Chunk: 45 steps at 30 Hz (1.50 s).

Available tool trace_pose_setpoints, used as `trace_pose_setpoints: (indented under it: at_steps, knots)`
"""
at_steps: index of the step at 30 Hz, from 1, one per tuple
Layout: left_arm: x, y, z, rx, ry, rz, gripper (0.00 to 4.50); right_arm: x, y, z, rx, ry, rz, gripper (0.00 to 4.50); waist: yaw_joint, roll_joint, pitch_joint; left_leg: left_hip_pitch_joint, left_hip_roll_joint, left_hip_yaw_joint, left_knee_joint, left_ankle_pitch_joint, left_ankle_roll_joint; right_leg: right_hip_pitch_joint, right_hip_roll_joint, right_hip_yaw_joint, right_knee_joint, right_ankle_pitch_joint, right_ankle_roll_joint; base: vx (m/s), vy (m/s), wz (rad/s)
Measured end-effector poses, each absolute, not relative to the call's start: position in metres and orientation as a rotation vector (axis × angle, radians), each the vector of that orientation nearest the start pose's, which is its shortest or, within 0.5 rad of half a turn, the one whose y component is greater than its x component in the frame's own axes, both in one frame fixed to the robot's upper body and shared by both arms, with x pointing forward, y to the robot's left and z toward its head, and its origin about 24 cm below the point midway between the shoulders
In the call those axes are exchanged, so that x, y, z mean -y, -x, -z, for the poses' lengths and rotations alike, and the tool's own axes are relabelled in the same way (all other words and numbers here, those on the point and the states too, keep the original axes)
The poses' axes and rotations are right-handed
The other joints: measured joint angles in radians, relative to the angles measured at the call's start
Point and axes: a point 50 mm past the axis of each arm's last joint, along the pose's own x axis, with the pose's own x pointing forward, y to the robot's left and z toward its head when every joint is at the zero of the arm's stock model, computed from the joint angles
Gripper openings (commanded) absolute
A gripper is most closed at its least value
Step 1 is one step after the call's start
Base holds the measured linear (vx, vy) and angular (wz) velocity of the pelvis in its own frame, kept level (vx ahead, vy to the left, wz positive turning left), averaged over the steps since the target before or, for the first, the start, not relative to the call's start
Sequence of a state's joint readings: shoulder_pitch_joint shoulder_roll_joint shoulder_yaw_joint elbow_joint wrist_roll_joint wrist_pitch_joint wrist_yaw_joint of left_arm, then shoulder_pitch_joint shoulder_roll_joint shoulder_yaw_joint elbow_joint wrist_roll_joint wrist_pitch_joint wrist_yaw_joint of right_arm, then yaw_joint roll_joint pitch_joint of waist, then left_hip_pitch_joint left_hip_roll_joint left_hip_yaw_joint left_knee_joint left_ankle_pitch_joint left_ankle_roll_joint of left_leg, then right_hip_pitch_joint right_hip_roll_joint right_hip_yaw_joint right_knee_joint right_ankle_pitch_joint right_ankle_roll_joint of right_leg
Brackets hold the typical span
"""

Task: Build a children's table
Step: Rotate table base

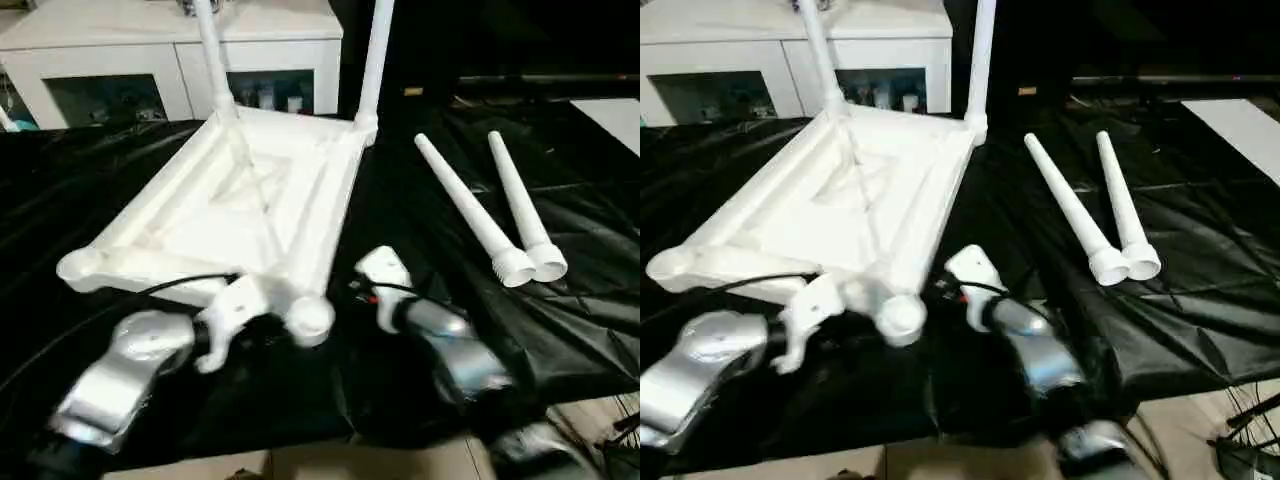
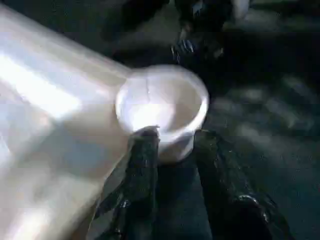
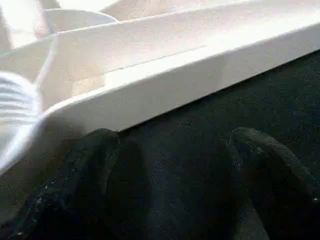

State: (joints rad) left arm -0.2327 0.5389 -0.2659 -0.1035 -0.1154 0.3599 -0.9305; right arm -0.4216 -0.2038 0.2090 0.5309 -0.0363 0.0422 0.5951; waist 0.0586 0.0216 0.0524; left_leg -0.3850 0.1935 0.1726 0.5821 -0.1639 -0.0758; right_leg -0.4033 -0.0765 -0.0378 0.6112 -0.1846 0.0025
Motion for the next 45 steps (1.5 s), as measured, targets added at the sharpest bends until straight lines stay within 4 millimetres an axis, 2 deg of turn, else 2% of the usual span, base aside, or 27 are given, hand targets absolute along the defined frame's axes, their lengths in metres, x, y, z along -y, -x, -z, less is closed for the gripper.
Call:
trace_pose_setpoints:
  at_steps: [5, 6, 8, 11, 12, 18, 26, 29, 30, 34, 37, 45]
  knots:
    - [-0.143, -0.259, -0.096, -0.281, -0.411, 1.248, 1.40, 0.141, -0.301, -0.044, -0.232, 0.335, -0.925, 4.02, -0.003, 0.002, -0.001, 0.002, 0.001, 0.000, -0.001, 0.000, 0.000, 0.000, 0.001, 0.000, 0.001, 0.000, 0.000, 0.000, 0.000, 0.00]
    - [-0.145, -0.260, -0.100, -0.284, -0.415, 1.269, 1.60, 0.146, -0.296, -0.048, -0.235, 0.342, -0.966, 4.02, -0.002, 0.003, -0.001, 0.002, 0.001, 0.000, -0.001, 0.000, 0.000, 0.000, 0.001, -0.001, 0.001, 0.000, 0.000, 0.000, 0.000, 0.00]
    - [-0.151, -0.265, -0.109, -0.289, -0.457, 1.291, 1.60, 0.156, -0.289, -0.055, -0.254, 0.362, -1.044, 4.02, 0.000, 0.003, -0.001, 0.002, 0.001, 0.000, -0.001, 0.000, 0.000, 0.000, 0.001, -0.001, 0.001, 0.000, 0.000, 0.000, 0.000, 0.00]
    - [-0.154, -0.276, -0.116, -0.275, -0.540, 1.279, 1.87, 0.166, -0.280, -0.063, -0.287, 0.390, -1.131, 4.02, 0.001, 0.004, -0.001, 0.002, 0.001, 0.000, 0.000, 0.000, 0.000, 0.001, 0.001, -0.001, 0.002, 0.000, 0.000, 0.000, 0.000, 0.00]
    - [-0.157, -0.281, -0.114, -0.288, -0.574, 1.268, 2.01, 0.167, -0.278, -0.065, -0.295, 0.392, -1.162, 4.02, 0.001, 0.005, -0.002, 0.002, 0.001, 0.000, 0.001, 0.000, 0.000, 0.001, 0.001, -0.001, 0.002, 0.000, 0.000, 0.000, 0.000, 0.00]
    - [-0.159, -0.306, -0.087, -0.392, -0.736, 1.259, 2.05, 0.166, -0.271, -0.075, -0.316, 0.402, -1.252, 4.02, 0.001, 0.007, -0.002, 0.001, 0.001, -0.001, 0.006, 0.000, 0.000, 0.001, 0.000, -0.001, 0.003, 0.001, 0.000, 0.000, 0.000, 0.00]
    - [-0.165, -0.318, -0.060, -0.530, -0.854, 1.279, 2.05, 0.165, -0.268, -0.078, -0.326, 0.404, -1.261, 4.02, 0.004, 0.013, -0.003, -0.001, 0.001, -0.001, 0.007, 0.000, 0.001, 0.001, 0.000, -0.001, 0.002, 0.001, 0.000, 0.000, 0.000, 0.00]
    - [-0.165, -0.325, -0.058, -0.518, -0.865, 1.242, 2.05, 0.165, -0.263, -0.077, -0.342, 0.402, -1.266, 4.02, 0.013, 0.018, -0.003, 0.000, 0.001, -0.001, 0.008, 0.000, 0.001, 0.002, -0.001, -0.001, 0.002, 0.001, 0.000, 0.000, 0.000, 0.00]
    - [-0.164, -0.327, -0.058, -0.519, -0.862, 1.241, 1.78, 0.165, -0.262, -0.078, -0.342, 0.403, -1.271, 4.02, 0.016, 0.020, -0.003, 0.000, 0.001, -0.001, 0.009, 0.000, 0.001, 0.002, -0.001, -0.001, 0.003, 0.001, 0.000, 0.000, 0.000, 0.00]
    - [-0.165, -0.327, -0.059, -0.532, -0.812, 1.266, 1.65, 0.164, -0.259, -0.080, -0.351, 0.410, -1.295, 4.02, 0.023, 0.022, -0.002, 0.001, 0.001, -0.001, 0.009, 0.000, 0.001, 0.002, -0.001, -0.001, 0.005, 0.002, -0.001, 0.000, 0.000, 0.00]
    - [-0.164, -0.327, -0.062, -0.513, -0.768, 1.271, 1.35, 0.163, -0.258, -0.080, -0.349, 0.409, -1.300, 4.02, 0.029, 0.024, -0.003, 0.001, 0.001, -0.001, 0.009, 0.000, 0.001, 0.002, -0.001, -0.002, 0.006, 0.002, -0.001, 0.000, 0.000, 0.00]
    - [-0.164, -0.325, -0.063, -0.562, -0.677, 1.275, 0.87, 0.162, -0.258, -0.079, -0.355, 0.409, -1.302, 4.02, 0.030, 0.025, -0.003, 0.001, 0.001, -0.001, 0.009, 0.000, 0.001, 0.002, -0.001, -0.001, 0.005, 0.002, -0.001, 0.000, 0.000, 0.00]
